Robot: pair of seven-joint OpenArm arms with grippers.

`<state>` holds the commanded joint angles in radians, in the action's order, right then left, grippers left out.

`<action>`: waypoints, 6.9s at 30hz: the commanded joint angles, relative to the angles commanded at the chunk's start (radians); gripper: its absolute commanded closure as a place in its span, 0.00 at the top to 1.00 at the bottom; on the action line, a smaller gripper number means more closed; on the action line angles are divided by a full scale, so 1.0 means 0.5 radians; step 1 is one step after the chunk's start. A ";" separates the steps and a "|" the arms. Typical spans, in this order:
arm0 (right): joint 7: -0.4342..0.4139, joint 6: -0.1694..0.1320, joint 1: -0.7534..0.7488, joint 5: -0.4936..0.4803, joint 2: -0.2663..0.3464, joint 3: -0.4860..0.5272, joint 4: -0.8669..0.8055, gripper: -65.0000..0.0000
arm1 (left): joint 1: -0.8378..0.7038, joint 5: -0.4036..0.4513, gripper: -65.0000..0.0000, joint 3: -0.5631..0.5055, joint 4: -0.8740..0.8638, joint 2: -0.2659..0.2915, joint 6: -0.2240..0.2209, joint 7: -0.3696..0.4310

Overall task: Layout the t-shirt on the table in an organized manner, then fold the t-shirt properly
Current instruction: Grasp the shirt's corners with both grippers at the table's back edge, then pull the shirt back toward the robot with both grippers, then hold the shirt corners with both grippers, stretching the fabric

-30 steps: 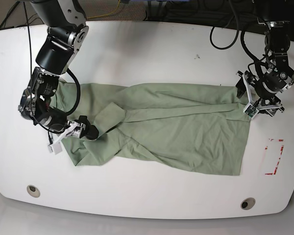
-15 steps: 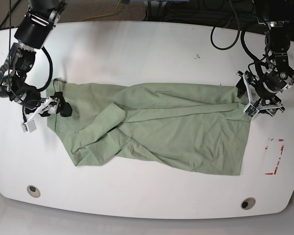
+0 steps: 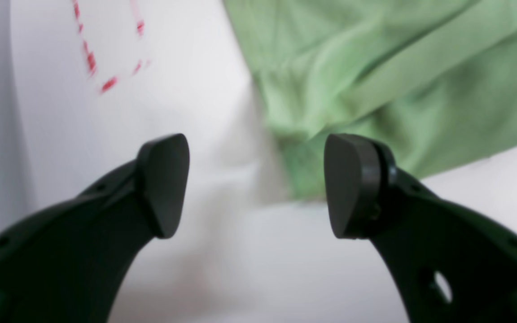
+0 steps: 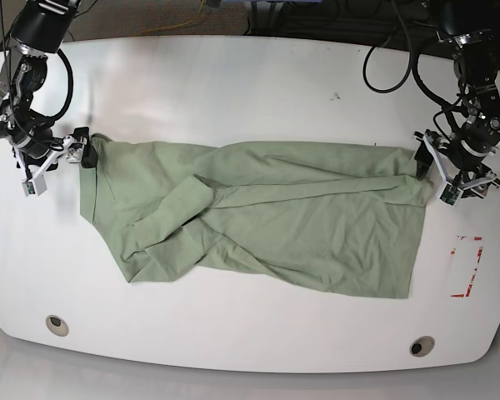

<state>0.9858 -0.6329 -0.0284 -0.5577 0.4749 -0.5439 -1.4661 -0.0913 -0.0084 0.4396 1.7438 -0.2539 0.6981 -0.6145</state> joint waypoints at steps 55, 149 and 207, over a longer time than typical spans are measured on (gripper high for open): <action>-0.448 -0.130 -0.141 0.408 -0.258 0.000 0.218 0.00 | -0.086 -0.012 0.68 0.135 -0.006 0.252 -0.035 0.117; -0.215 -0.130 -0.979 0.402 -0.258 -0.187 -0.466 0.00 | -1.053 0.101 0.05 0.144 0.193 0.292 0.000 0.043; -0.218 -0.130 -0.973 0.405 -0.264 -0.175 -0.454 0.04 | -0.985 0.092 0.62 0.402 0.402 0.239 0.000 0.043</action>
<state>0.8769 -0.6981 -0.5148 -0.3552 0.3429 -0.6314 -1.6932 -0.5838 0.0376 0.6406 1.9448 -0.1343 0.6981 -0.5930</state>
